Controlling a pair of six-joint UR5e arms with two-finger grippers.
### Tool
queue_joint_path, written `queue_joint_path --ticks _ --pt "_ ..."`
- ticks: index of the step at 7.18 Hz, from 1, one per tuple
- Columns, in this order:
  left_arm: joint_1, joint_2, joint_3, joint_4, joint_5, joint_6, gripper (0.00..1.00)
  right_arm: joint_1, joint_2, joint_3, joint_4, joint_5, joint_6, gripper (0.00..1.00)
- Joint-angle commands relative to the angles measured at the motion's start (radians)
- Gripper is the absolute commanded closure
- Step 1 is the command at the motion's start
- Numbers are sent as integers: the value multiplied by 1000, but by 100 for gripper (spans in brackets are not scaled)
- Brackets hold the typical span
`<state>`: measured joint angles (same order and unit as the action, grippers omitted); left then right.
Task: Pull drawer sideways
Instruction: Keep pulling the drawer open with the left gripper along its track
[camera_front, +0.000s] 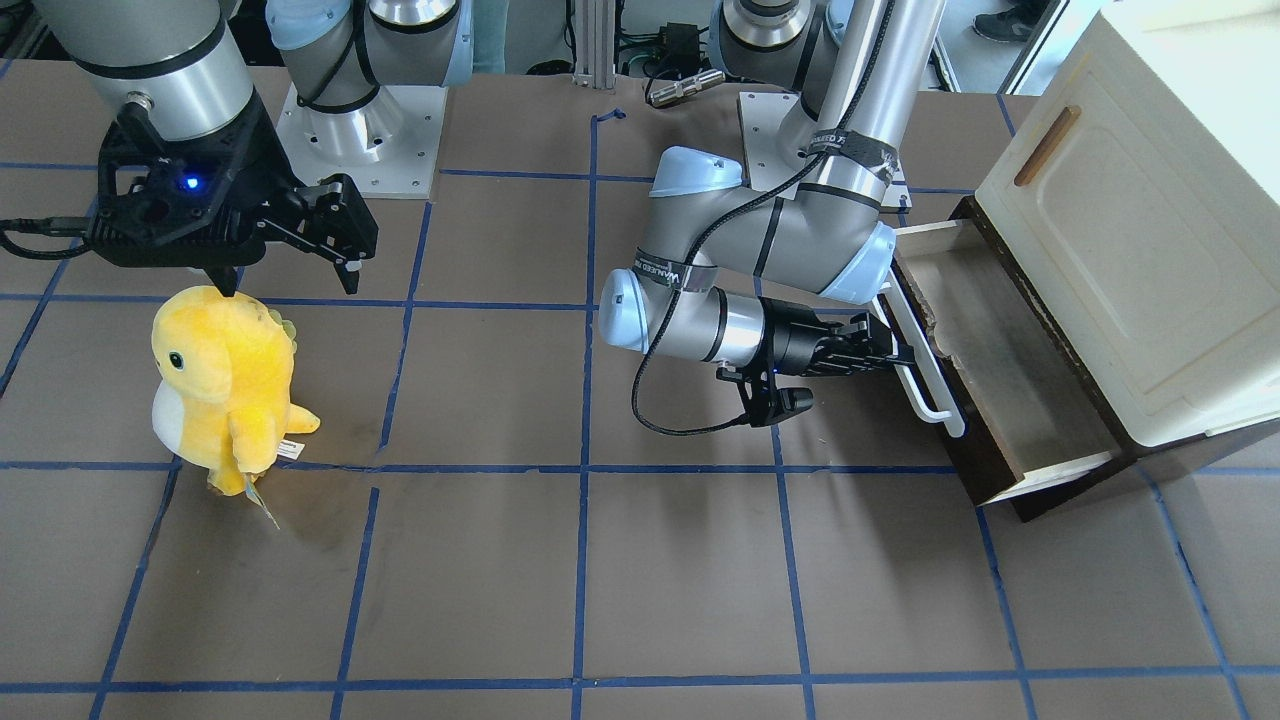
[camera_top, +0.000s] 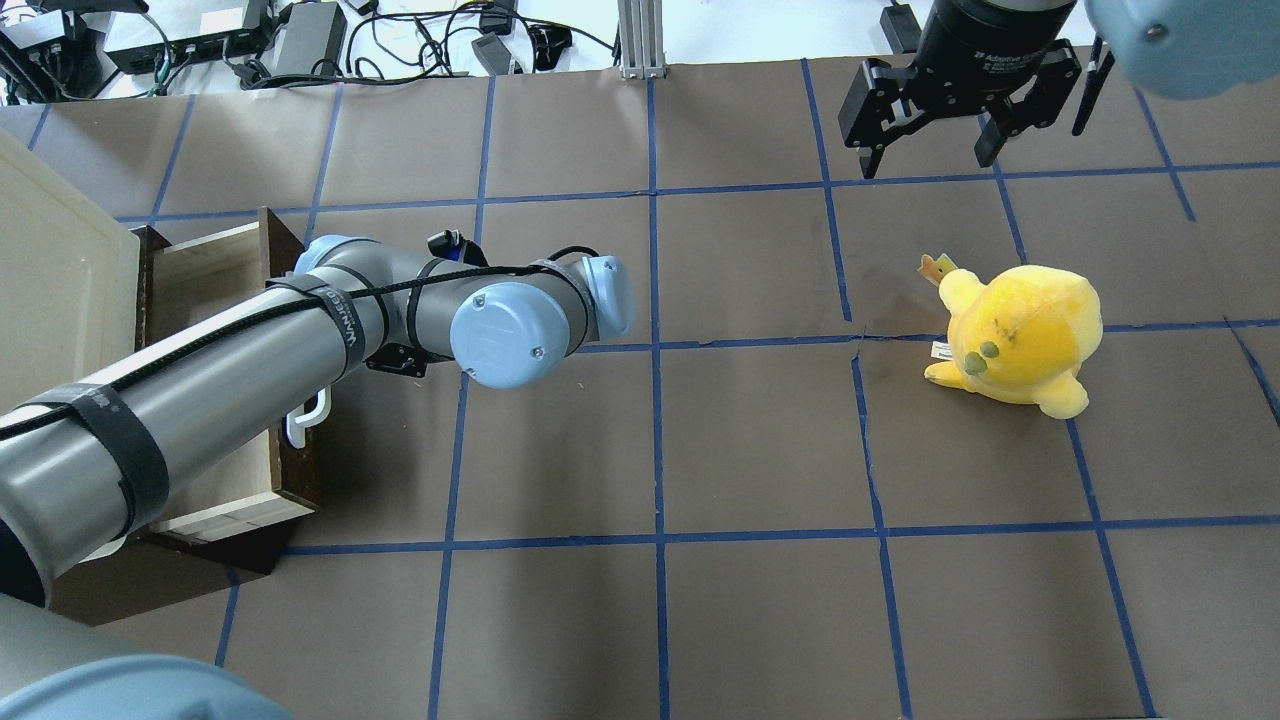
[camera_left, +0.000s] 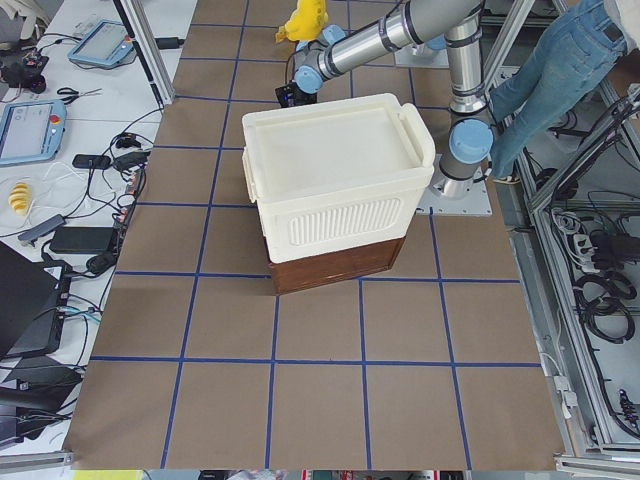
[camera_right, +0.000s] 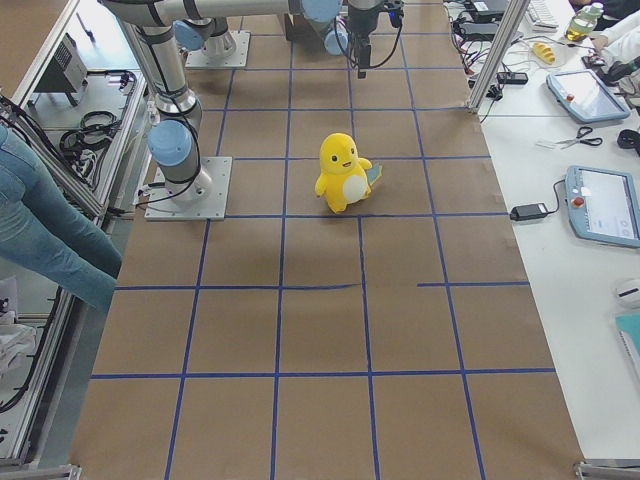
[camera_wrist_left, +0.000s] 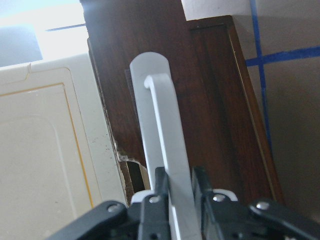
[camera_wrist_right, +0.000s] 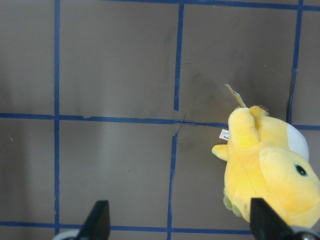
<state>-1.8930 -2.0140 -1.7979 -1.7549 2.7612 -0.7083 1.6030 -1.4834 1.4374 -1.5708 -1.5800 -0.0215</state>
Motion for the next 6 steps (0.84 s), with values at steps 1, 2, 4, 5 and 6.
queue_joint_path --ticks 1,2,4,5,6 --pt "-3 0 0 2 1 4 87 0 0 0 0 0 0 0" --pt "-2 0 0 2 1 4 81 0 0 0 0 0 0 0" --pt "-2 1 0 5 8 7 0 0 0 0 0 0 0 0" --pt "-2 1 0 9 -3 7 0 0 0 0 0 0 0 0" --pt "-2 6 2 14 -5 7 0 0 0 0 0 0 -2 0"
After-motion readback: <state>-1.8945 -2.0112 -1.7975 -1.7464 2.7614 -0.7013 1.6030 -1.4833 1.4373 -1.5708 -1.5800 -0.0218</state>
